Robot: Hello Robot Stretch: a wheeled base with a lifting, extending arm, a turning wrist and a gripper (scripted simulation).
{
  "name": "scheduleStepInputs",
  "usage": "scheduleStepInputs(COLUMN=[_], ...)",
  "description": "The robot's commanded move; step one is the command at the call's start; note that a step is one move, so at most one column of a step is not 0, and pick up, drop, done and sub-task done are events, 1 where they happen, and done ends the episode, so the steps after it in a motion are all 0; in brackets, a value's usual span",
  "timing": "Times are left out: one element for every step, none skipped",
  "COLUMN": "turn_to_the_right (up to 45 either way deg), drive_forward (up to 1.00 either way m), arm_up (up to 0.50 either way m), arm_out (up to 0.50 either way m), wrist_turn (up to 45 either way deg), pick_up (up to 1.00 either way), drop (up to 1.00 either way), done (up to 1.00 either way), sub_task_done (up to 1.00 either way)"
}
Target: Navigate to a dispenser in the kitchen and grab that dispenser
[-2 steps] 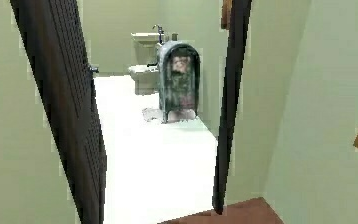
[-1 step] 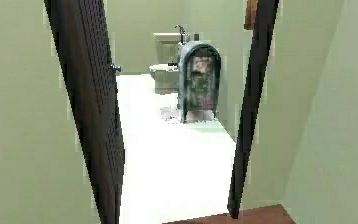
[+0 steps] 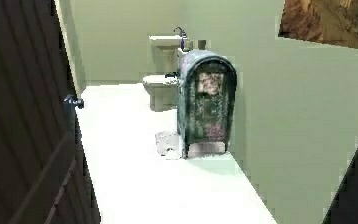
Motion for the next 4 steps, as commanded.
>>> scheduleStepInputs(turn_to_the_right=[-9.0,0.0,-3.0,0.0], drive_forward=[0.00,1.00,0.00,0.50], arm_up=[0.00,0.00,0.00,0.00], arm_out=[0.00,0.00,0.00,0.00], wrist_turn=[0.0,0.0,0.0,0.0], pick_up=[0.00,0.00,0.00,0.00], drop=[0.00,0.00,0.00,0.00], done=[0.00,0.00,0.00,0.00], sub_task_done=[0.00,0.00,0.00,0.00])
